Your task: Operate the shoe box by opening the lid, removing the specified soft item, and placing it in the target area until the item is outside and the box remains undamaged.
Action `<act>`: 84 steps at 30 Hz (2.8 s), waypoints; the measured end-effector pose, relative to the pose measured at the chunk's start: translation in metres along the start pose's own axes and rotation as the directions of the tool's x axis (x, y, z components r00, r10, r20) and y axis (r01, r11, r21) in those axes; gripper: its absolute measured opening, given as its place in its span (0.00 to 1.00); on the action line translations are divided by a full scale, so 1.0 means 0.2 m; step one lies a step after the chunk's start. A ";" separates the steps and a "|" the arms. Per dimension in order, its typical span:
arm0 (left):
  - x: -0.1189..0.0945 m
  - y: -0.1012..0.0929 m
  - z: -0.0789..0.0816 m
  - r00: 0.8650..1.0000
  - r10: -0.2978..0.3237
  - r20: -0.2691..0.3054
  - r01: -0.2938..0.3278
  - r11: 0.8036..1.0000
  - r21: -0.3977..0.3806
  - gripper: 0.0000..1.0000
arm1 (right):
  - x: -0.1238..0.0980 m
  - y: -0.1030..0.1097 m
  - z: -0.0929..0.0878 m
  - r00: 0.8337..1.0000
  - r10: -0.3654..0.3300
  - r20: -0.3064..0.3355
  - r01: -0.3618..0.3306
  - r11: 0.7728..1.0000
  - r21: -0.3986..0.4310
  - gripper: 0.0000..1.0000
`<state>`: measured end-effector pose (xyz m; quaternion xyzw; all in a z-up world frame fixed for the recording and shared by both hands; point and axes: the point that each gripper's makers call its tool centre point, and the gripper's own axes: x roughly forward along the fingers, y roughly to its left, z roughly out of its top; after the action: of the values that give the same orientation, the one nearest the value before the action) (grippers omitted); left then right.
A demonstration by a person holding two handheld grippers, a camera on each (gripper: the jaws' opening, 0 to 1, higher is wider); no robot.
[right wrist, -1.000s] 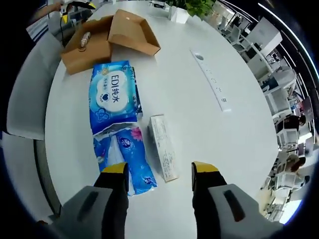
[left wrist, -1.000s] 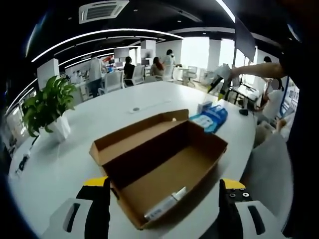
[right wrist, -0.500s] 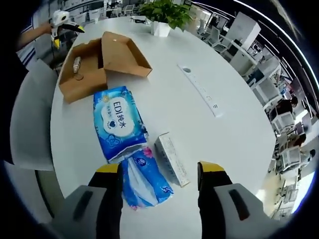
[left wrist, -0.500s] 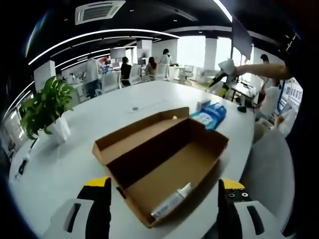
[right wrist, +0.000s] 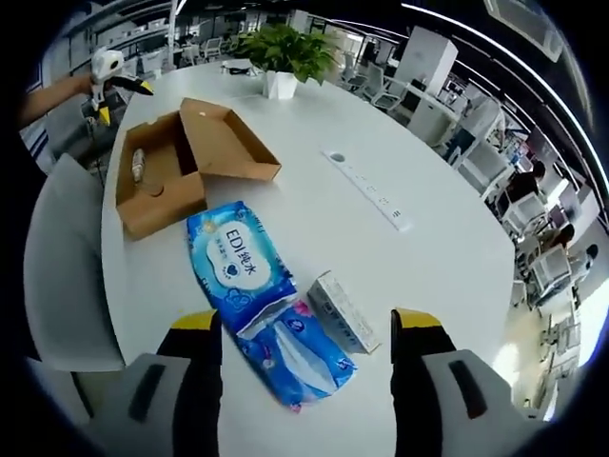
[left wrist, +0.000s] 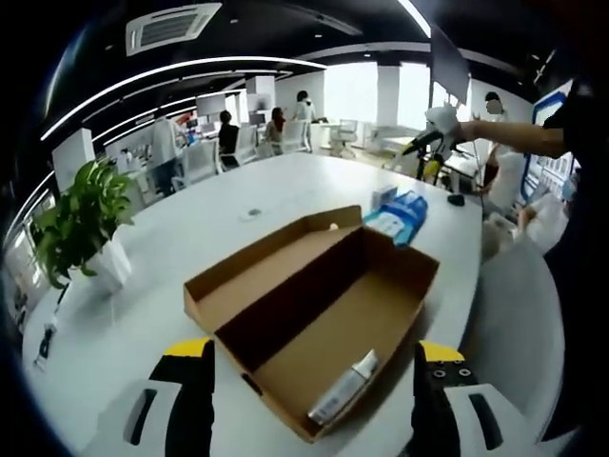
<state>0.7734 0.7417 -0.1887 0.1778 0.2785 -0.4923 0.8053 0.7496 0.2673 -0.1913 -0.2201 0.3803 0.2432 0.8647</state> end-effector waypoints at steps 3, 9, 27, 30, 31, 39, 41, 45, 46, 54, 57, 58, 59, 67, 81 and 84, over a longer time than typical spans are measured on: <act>0.01 0.02 0.01 1.000 -0.014 -0.007 0.014 1.000 0.019 0.87 | -0.02 0.01 0.00 1.000 -0.015 0.019 0.015 1.000 0.021 0.72; 0.04 0.04 0.00 0.999 -0.044 -0.027 0.046 0.998 0.052 0.87 | -0.07 0.06 0.02 0.997 -0.055 0.062 0.050 0.996 0.078 0.77; 0.17 0.04 -0.05 0.978 -0.155 -0.143 0.170 0.980 0.104 0.85 | -0.19 0.32 0.10 0.975 -0.123 0.184 0.075 0.966 0.248 0.88; 0.20 0.02 -0.07 0.968 -0.179 -0.178 0.202 0.972 0.122 0.84 | -0.19 0.36 0.09 0.972 -0.133 0.193 0.073 0.955 0.287 0.89; 0.21 0.01 -0.07 0.964 -0.189 -0.189 0.214 0.969 0.127 0.82 | -0.19 0.37 0.08 0.971 -0.137 0.198 0.074 0.952 0.296 0.89; 0.28 -0.03 -0.13 0.928 -0.241 -0.283 0.294 0.942 0.162 0.78 | -0.19 0.49 0.04 0.968 -0.143 0.209 0.065 0.938 0.341 0.89; 0.30 -0.04 -0.14 0.917 -0.250 -0.310 0.314 0.933 0.177 0.77 | -0.19 0.53 0.04 0.968 -0.142 0.206 0.065 0.938 0.342 0.89; 0.33 -0.05 -0.16 0.901 -0.264 -0.344 0.343 0.919 0.193 0.76 | -0.19 0.60 0.03 0.967 -0.128 0.220 0.042 0.932 0.359 0.87; 0.34 -0.05 -0.16 0.897 -0.268 -0.351 0.351 0.916 0.197 0.76 | -0.19 0.62 0.02 0.968 -0.123 0.220 0.037 0.932 0.362 0.88; 0.40 -0.05 -0.24 0.850 -0.291 -0.439 0.419 0.879 0.227 0.76 | -0.20 0.76 0.00 0.968 -0.120 0.222 0.025 0.921 0.390 0.87; 0.42 -0.04 -0.27 0.835 -0.291 -0.468 0.439 0.864 0.246 0.75 | -0.19 0.80 -0.01 0.968 -0.117 0.224 0.020 0.920 0.391 0.88; 0.43 -0.03 -0.28 0.826 -0.291 -0.482 0.453 0.853 0.261 0.75 | -0.19 0.81 -0.02 0.968 -0.117 0.223 0.021 0.920 0.391 0.88; 0.44 -0.03 -0.29 0.821 -0.287 -0.494 0.460 0.845 0.273 0.75 | -0.19 0.82 -0.02 0.967 -0.116 0.225 0.019 0.919 0.395 0.88; 0.49 -0.06 -0.36 0.761 -0.290 -0.581 0.555 0.755 0.350 0.71 | -0.16 0.90 -0.03 0.970 -0.101 0.219 -0.001 0.907 0.421 0.87; 0.53 -0.09 -0.49 0.668 -0.298 -0.681 0.653 0.674 0.346 0.62 | -0.14 0.96 -0.03 0.970 -0.097 0.224 -0.019 0.886 0.464 0.87; 0.54 -0.10 -0.50 0.661 -0.292 -0.691 0.666 0.654 0.360 0.58 | -0.13 0.97 -0.03 0.970 -0.094 0.224 -0.024 0.881 0.473 0.87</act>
<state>0.7669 0.7143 -0.3343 0.4720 0.3801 -0.6792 0.4140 0.6164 0.4095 -0.2141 0.0213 0.3165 0.1522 0.9361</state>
